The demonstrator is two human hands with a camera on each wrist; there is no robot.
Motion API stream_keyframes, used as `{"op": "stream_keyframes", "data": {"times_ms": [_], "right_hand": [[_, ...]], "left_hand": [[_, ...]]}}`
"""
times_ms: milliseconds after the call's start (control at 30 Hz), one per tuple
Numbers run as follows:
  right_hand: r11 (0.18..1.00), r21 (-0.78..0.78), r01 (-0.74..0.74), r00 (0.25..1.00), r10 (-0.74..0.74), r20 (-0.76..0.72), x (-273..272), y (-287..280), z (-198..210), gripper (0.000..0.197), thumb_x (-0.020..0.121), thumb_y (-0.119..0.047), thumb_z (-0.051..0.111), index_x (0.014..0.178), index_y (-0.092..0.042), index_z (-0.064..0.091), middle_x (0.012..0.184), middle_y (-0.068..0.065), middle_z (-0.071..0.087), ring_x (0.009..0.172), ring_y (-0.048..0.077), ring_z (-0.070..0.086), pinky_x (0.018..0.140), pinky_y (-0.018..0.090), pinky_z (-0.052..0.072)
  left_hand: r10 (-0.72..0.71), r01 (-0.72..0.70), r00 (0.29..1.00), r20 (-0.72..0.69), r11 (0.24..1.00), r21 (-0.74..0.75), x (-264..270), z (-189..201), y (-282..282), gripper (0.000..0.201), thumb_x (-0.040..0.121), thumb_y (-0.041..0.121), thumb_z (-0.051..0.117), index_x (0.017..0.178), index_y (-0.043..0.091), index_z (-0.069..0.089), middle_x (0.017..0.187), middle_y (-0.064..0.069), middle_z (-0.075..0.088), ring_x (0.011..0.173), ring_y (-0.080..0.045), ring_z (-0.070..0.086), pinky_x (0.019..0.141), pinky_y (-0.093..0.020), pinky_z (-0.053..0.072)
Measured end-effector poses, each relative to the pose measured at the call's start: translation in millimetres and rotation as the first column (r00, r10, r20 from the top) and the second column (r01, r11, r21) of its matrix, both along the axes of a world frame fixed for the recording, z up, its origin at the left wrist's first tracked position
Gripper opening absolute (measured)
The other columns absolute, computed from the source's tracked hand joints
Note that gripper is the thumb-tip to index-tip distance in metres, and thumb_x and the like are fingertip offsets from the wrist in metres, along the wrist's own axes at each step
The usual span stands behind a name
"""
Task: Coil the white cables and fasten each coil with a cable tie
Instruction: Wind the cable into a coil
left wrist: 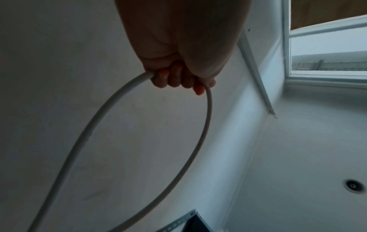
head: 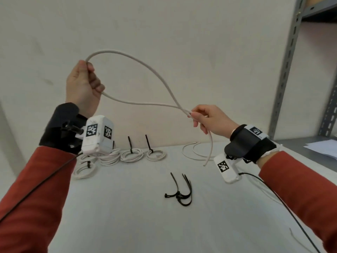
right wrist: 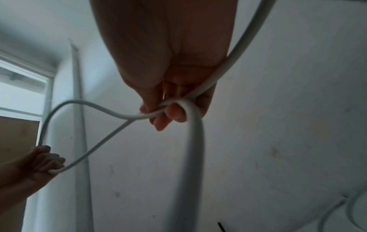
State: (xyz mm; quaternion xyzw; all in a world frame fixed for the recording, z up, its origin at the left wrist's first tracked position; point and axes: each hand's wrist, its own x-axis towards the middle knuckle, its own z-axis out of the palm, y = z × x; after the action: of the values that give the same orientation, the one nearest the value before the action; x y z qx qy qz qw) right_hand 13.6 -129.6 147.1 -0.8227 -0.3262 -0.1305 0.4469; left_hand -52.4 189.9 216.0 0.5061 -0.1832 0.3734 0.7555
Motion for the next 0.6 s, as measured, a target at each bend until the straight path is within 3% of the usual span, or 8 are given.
{"op": "stream_keyframes", "data": {"times_ms": [100, 200, 267, 367, 433, 533, 600], "right_hand": [[0.987, -0.156, -0.035, 0.999, 0.029, -0.040, -9, 25, 10, 0.019, 0.100, -0.017, 0.046, 0.097, -0.005, 0.060, 0.073, 0.001, 0.063, 0.044, 0.014, 0.047, 0.044, 0.025, 0.044], [0.958, -0.286, -0.025, 0.999, 0.019, -0.026, -17, 57, 10, 0.018, 0.100, -0.019, 0.043, 0.096, -0.007, 0.056, 0.080, 0.002, 0.068, 0.055, 0.021, 0.057, 0.056, 0.034, 0.053], [0.942, -0.334, -0.043, 0.999, 0.038, -0.021, -21, 80, 5, 0.016, 0.100, -0.020, 0.041, 0.096, -0.010, 0.053, 0.082, 0.003, 0.069, 0.056, 0.022, 0.059, 0.058, 0.033, 0.054], [0.908, -0.413, -0.066, 0.997, 0.081, 0.019, -27, 112, -3, 0.020, 0.101, -0.023, 0.036, 0.095, -0.011, 0.050, 0.089, 0.005, 0.070, 0.046, 0.005, 0.059, 0.057, 0.026, 0.051], [0.900, -0.424, -0.099, 0.992, 0.124, 0.033, -32, 131, -7, 0.020, 0.100, -0.022, 0.036, 0.096, -0.009, 0.051, 0.095, 0.008, 0.069, 0.049, -0.005, 0.059, 0.059, 0.023, 0.049], [0.873, -0.471, -0.128, 0.984, 0.171, 0.050, -35, 151, -15, 0.013, 0.097, -0.017, 0.043, 0.103, -0.014, 0.054, 0.105, 0.007, 0.067, 0.077, 0.014, 0.061, 0.070, 0.025, 0.044], [0.878, -0.440, -0.188, 0.977, 0.214, 0.009, -35, 165, -19, 0.023, 0.093, -0.014, 0.052, 0.115, -0.016, 0.055, 0.112, 0.002, 0.065, 0.092, 0.019, 0.061, 0.079, 0.025, 0.045]], "left_hand": [[0.087, -0.088, 0.995, -0.048, 0.996, -0.025, -15, -1, 33, 0.037, 0.104, 0.030, 0.029, 0.073, 0.019, 0.044, 0.048, 0.009, 0.025, 0.046, -0.007, 0.021, 0.045, -0.017, 0.023], [0.189, -0.193, 0.979, -0.081, 0.980, -0.039, -34, 2, 65, 0.036, 0.104, 0.030, 0.030, 0.072, 0.019, 0.042, 0.047, 0.009, 0.024, 0.044, -0.006, 0.019, 0.042, -0.017, 0.020], [0.242, -0.248, 0.966, -0.094, 0.967, -0.052, -49, 6, 86, 0.037, 0.104, 0.030, 0.029, 0.071, 0.019, 0.041, 0.045, 0.010, 0.023, 0.041, -0.006, 0.019, 0.040, -0.017, 0.018], [0.320, -0.328, 0.941, -0.111, 0.943, -0.061, -68, 13, 111, 0.036, 0.104, 0.027, 0.030, 0.070, 0.019, 0.040, 0.043, 0.011, 0.024, 0.040, -0.005, 0.019, 0.039, -0.017, 0.017], [0.382, -0.389, 0.917, -0.113, 0.919, -0.056, -81, 15, 123, 0.035, 0.103, 0.024, 0.030, 0.069, 0.019, 0.039, 0.042, 0.012, 0.024, 0.039, -0.004, 0.018, 0.038, -0.017, 0.017], [0.461, -0.467, 0.880, -0.115, 0.884, -0.023, -99, 20, 133, 0.034, 0.102, 0.023, 0.032, 0.069, 0.019, 0.040, 0.042, 0.012, 0.025, 0.039, -0.005, 0.019, 0.037, -0.017, 0.017], [0.490, -0.491, 0.863, -0.119, 0.871, 0.028, -108, 26, 132, 0.034, 0.102, 0.023, 0.034, 0.069, 0.019, 0.041, 0.043, 0.012, 0.026, 0.039, -0.005, 0.020, 0.037, -0.017, 0.018]]}}
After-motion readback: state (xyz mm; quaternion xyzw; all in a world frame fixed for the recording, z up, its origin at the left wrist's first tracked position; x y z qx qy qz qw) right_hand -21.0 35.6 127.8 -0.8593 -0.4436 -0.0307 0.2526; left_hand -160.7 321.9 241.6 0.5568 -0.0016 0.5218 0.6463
